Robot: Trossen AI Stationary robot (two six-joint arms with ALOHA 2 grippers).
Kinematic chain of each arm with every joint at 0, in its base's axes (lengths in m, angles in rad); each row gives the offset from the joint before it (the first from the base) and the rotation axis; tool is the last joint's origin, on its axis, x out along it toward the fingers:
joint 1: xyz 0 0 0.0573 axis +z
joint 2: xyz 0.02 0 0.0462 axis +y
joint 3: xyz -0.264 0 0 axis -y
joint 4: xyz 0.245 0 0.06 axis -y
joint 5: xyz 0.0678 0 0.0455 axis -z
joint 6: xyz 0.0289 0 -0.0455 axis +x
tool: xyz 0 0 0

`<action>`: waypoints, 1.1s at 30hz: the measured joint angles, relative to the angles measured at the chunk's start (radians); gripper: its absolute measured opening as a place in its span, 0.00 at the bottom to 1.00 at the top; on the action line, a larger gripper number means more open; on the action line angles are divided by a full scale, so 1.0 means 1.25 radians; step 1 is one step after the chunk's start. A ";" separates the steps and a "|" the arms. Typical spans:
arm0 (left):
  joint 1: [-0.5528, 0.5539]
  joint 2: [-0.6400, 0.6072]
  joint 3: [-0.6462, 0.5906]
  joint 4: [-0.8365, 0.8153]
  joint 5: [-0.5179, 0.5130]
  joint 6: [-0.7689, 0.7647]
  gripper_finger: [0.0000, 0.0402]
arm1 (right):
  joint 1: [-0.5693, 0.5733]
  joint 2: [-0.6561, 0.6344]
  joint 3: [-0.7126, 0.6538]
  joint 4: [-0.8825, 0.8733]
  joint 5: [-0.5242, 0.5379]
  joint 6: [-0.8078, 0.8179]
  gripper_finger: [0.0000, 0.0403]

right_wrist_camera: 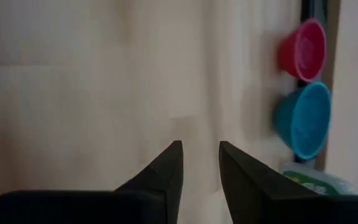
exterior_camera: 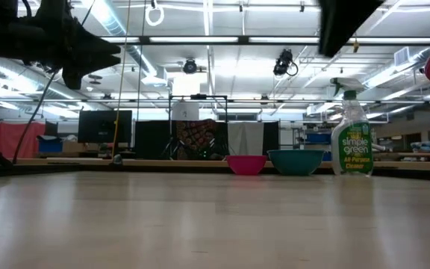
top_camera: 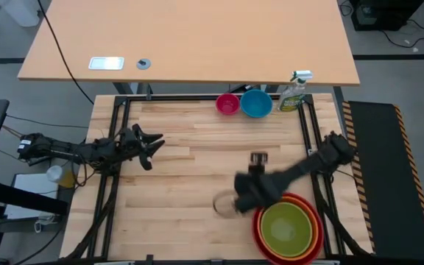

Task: Nest bowls inside each other
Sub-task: Stack the blue bowl on top of the green bowl

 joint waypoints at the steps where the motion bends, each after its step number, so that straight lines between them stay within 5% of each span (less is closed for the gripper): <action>1: 0.000 0.000 0.000 -0.010 0.000 0.000 0.36 | -0.033 -0.011 -0.021 0.020 0.001 -0.033 0.28; 17: 0.001 0.000 0.000 -0.117 0.000 0.002 0.36 | -0.538 -0.239 -0.508 0.649 -0.051 -0.470 0.56; 27: 0.001 0.000 0.000 -0.136 0.000 0.076 0.36 | -0.628 -0.311 -0.818 1.100 0.079 -0.680 0.56; 33: 0.001 0.000 0.000 -0.147 0.000 0.080 0.36 | -0.661 -0.311 -0.865 1.164 0.106 -0.759 0.49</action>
